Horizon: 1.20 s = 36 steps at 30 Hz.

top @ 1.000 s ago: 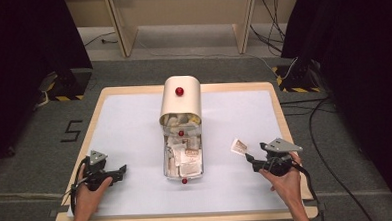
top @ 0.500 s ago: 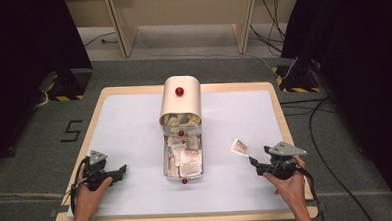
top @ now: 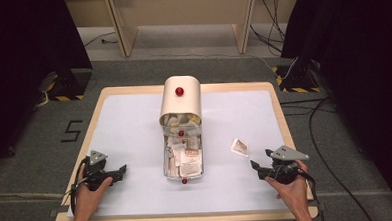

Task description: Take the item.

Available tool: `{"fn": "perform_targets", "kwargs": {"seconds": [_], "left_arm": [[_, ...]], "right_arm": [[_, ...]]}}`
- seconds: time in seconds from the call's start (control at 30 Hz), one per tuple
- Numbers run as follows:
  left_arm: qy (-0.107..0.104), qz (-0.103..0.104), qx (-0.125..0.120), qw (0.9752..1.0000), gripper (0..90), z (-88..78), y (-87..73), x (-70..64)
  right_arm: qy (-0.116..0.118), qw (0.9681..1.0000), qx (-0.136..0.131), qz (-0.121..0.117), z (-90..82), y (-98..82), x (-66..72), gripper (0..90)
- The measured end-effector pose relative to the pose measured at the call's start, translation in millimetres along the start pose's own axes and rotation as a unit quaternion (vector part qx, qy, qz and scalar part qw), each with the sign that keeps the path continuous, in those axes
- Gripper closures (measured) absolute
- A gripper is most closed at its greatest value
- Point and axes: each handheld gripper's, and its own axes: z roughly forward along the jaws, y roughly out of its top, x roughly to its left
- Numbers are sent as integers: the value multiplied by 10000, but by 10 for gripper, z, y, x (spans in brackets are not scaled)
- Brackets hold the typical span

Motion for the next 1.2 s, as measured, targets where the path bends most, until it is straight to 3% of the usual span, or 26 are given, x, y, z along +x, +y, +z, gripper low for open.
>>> {"fn": "perform_targets", "kwargs": {"seconds": [0.27,1.2], "left_arm": [[-2,-11,-9,10000,113,1,0,-1],[1,-1,-1,10000,113,0,0,-1]], "right_arm": [[-22,10000,62,-73,-29,-47,45,299],[6,9992,320,238,-150,-367,-34,279]]}}
